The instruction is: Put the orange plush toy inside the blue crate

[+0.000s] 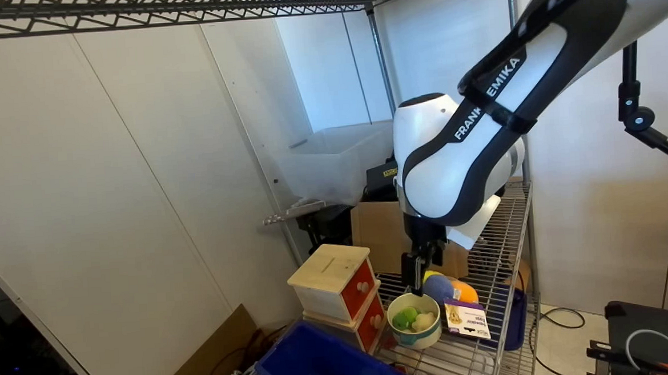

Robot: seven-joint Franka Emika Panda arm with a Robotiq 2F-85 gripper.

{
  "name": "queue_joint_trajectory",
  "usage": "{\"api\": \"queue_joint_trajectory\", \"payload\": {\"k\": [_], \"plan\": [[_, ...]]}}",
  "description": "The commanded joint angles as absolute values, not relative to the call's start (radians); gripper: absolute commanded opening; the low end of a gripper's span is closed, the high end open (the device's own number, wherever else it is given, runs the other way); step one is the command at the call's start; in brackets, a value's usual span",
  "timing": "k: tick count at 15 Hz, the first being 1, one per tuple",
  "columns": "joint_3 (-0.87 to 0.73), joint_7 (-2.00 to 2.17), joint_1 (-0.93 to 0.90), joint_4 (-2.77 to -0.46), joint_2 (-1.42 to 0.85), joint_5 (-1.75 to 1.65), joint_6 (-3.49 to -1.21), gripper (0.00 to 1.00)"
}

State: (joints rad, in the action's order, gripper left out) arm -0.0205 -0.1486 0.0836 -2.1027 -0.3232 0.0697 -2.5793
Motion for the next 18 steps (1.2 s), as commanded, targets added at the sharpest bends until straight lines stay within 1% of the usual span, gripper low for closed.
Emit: {"api": "queue_joint_trajectory", "payload": {"k": [1,9,18], "plan": [[-0.017,-0.118,0.098,-2.042,-0.399,0.096,-2.598,1.0],[-0.043,-0.049,0.117,-1.953,-0.501,0.077,-2.583,1.0],[-0.085,-0.006,0.13,-1.94,-0.541,0.063,-2.568,1.0]]}}
